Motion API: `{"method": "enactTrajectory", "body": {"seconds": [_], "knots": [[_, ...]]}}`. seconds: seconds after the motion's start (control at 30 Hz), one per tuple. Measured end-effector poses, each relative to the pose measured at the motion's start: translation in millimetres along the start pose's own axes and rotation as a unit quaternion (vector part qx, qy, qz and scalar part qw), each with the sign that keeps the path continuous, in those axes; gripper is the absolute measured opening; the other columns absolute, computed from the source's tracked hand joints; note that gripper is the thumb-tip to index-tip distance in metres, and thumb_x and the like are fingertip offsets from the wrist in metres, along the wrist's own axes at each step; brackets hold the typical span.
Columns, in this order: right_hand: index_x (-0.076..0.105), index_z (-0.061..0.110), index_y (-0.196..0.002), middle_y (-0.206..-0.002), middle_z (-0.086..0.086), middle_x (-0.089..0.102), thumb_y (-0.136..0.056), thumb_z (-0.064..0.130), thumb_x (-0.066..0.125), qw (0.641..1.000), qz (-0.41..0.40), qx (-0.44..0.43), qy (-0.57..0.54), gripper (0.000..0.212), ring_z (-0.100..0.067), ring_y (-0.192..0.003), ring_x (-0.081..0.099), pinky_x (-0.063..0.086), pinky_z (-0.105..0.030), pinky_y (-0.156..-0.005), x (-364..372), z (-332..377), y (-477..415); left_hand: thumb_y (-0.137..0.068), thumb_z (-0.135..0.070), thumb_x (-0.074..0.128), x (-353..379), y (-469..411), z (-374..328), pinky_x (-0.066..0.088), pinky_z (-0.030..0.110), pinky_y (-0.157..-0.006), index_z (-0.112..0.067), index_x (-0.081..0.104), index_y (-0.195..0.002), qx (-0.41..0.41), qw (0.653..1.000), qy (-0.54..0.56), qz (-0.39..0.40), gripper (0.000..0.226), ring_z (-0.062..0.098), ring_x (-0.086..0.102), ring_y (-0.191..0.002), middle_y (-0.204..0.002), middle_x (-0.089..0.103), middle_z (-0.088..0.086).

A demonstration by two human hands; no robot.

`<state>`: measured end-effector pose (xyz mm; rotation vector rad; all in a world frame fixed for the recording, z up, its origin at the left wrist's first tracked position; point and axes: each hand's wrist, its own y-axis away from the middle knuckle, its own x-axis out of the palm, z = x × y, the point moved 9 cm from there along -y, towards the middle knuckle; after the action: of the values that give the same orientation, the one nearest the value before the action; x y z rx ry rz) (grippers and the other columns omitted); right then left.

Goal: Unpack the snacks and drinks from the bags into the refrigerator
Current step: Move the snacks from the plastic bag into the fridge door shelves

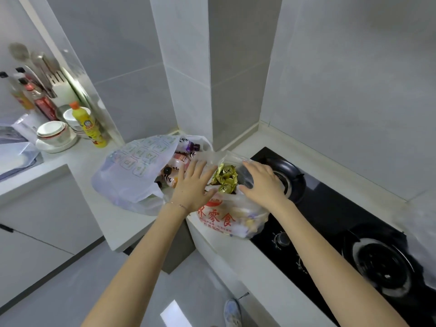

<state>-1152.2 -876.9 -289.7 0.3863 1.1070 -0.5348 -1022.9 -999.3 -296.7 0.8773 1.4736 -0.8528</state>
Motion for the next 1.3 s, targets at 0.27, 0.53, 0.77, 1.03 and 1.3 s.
{"method": "enactTrajectory", "body": {"seconds": [0.27,0.53,0.77,1.03,1.3], "knots": [[0.024,0.028,-0.151,-0.152,-0.006,0.035,-0.091,0.048,0.055,0.995,0.084,0.054,0.008,0.070,-0.030,-0.139,0.029,0.032,-0.043,-0.108,44.9,-34.3,-39.7,-0.098,-0.048,0.039,56.0,-42.8,4.9,-0.006,0.051,-0.118,-0.032,0.018,-0.151,0.013,0.997,0.015,0.074,0.059,0.026,-0.001,-0.149,-0.160,0.014,0.001],[0.036,0.017,-0.144,-0.147,-0.009,0.039,-0.092,0.056,0.049,0.986,0.117,0.115,0.041,0.067,-0.031,-0.138,0.028,0.032,-0.046,-0.107,90.3,-53.5,-70.2,-0.100,-0.038,0.040,91.4,-86.0,4.8,-0.006,0.049,-0.118,-0.029,0.024,-0.151,0.077,0.991,0.015,0.107,0.054,0.024,-0.005,-0.149,-0.162,0.005,-0.001],[0.046,0.011,-0.135,-0.140,-0.012,0.045,-0.094,0.055,0.044,0.977,0.140,0.149,0.062,0.061,-0.033,-0.134,0.032,0.029,-0.047,-0.109,124.9,-59.1,-95.9,-0.101,-0.038,0.039,108.0,-109.0,17.9,-0.005,0.047,-0.118,-0.030,0.017,-0.152,0.098,0.986,0.026,0.130,0.056,0.023,-0.008,-0.149,-0.163,-0.003,0.001],[0.058,0.013,-0.117,-0.127,-0.007,0.057,-0.097,0.039,0.049,0.983,0.082,0.157,0.056,0.034,-0.029,-0.125,0.046,0.033,-0.042,-0.106,130.9,-52.4,-120.5,-0.100,-0.040,0.041,116.8,-125.1,42.7,-0.006,0.048,-0.118,-0.025,0.007,-0.154,0.096,0.983,0.026,0.151,0.066,0.021,-0.008,-0.149,-0.163,-0.002,0.001],[0.050,0.013,-0.087,-0.073,0.002,0.057,-0.092,0.006,0.049,0.983,0.063,0.135,-0.104,0.009,-0.019,-0.064,0.053,0.039,-0.032,-0.056,121.4,-48.6,-116.0,-0.098,-0.046,0.040,126.0,-151.4,44.9,-0.007,0.048,-0.118,-0.028,0.017,-0.152,0.071,0.982,0.062,0.161,0.062,0.022,-0.007,-0.149,-0.163,0.000,0.002]]}}
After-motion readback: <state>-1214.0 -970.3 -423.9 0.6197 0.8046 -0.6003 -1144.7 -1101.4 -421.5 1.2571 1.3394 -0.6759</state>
